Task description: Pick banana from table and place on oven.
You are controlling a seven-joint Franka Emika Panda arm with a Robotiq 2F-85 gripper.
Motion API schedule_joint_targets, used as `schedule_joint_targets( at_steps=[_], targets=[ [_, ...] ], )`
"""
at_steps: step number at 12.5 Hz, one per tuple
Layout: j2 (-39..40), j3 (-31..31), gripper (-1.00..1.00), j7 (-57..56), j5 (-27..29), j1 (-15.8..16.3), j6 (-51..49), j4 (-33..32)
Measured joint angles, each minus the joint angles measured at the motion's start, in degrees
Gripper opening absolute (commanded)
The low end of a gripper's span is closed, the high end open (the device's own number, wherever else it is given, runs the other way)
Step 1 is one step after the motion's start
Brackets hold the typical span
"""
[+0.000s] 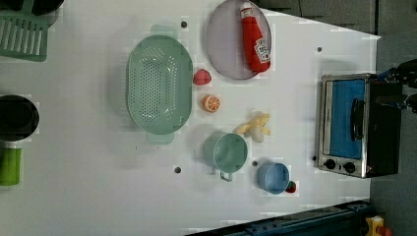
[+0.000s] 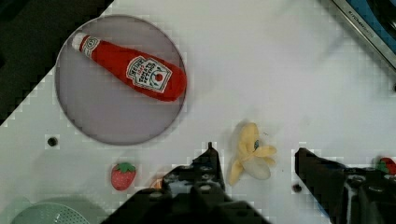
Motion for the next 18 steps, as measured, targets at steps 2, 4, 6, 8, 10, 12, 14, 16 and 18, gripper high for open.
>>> schedule_joint_targets(
  at_steps=[2,4,6,8,10,12,14,16,18],
  targets=[
    [-12.2,-0.1,0.80,0.0,1.1,-0.1,-9.0,-11.4],
    [-23.3,-0.2,1.00,-0.2,1.1,0.2,-11.9,-15.2],
    [-30.2,-0.6,1.00,-0.2,-0.3,0.5,-12.3,-14.5],
    [-31.3,-0.9,1.00,-0.2,0.3,0.2,-9.3,-12.7],
    [-29.0,-0.8,1.00,-0.2,0.2,-0.1,-3.9,-14.5],
    [-22.5,-0.5,1.00,-0.2,-0.5,-0.2,1.2,-16.6],
    [-13.7,-1.1,1.00,-0.3,0.4,-0.5,7.9,-20.0],
    [-7.3,-1.4,1.00,-0.4,0.4,-0.4,15.7,-26.7],
    [-2.1,-0.7,1.00,-0.4,0.0,-0.8,19.1,-31.5]
  ],
)
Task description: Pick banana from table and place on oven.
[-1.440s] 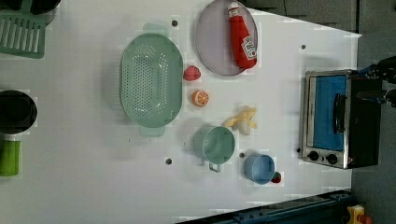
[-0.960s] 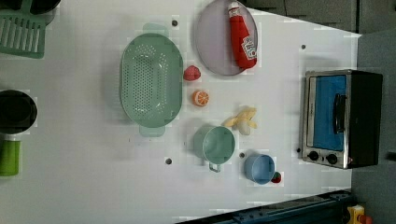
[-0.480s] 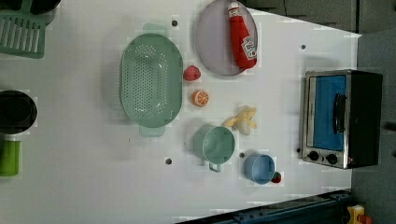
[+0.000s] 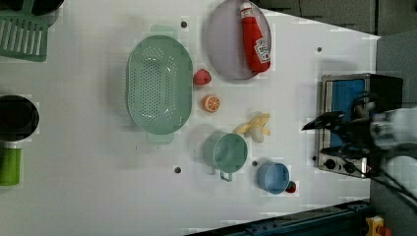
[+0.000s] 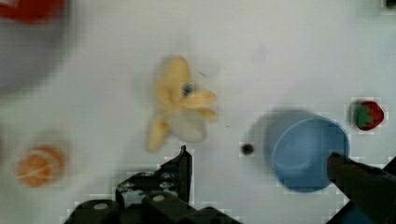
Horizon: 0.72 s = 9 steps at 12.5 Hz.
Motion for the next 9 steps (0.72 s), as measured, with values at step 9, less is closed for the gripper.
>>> schedule_joint_targets(
  at_steps=[9],
  targets=[
    [17.0,3.4,1.00,-0.8,-0.8,0.5,25.4,-2.7]
  ],
)
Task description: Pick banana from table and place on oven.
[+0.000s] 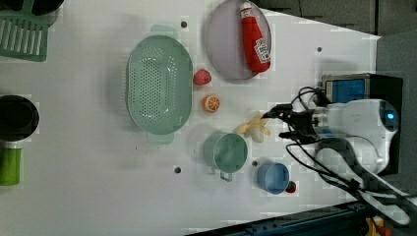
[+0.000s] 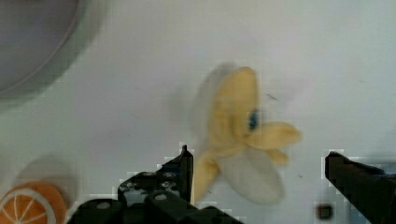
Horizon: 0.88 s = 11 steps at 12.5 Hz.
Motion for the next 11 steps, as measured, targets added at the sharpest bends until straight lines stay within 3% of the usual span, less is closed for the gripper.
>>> schedule_joint_targets(
  at_steps=[5,8,11],
  targets=[
    [7.8,2.9,1.00,0.0,1.1,-1.0,5.1,-1.8],
    [7.3,2.0,0.18,0.0,0.0,-0.5,7.0,-3.1],
    [7.2,2.2,-0.48,0.0,-0.2,-1.1,8.0,-2.7]
  ],
)
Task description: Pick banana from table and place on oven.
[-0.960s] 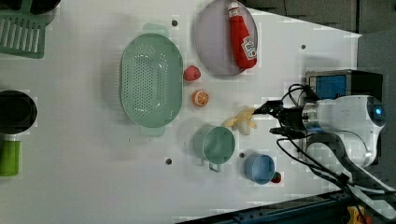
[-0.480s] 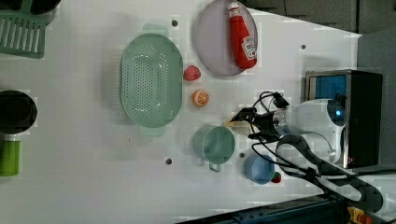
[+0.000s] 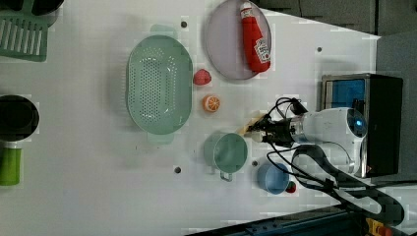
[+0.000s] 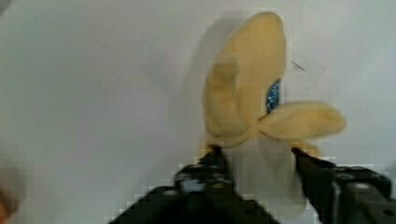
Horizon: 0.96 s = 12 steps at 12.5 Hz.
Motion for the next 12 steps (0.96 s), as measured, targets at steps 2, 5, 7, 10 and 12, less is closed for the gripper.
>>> schedule_joint_targets(
  at_steps=[2,5,7,10,12],
  targets=[
    [-0.2,0.6,-0.50,0.0,0.7,0.3,1.3,0.9],
    [-2.3,-0.8,-0.50,0.0,1.3,1.1,0.2,0.2],
    [-7.1,-0.4,-0.50,0.0,1.2,0.7,-3.4,-0.9],
    [-19.8,-0.5,-0.50,0.0,1.2,0.7,-16.1,-0.6],
    [-29.4,-0.2,-0.50,-0.1,1.0,-0.1,-23.7,3.1]
  ],
)
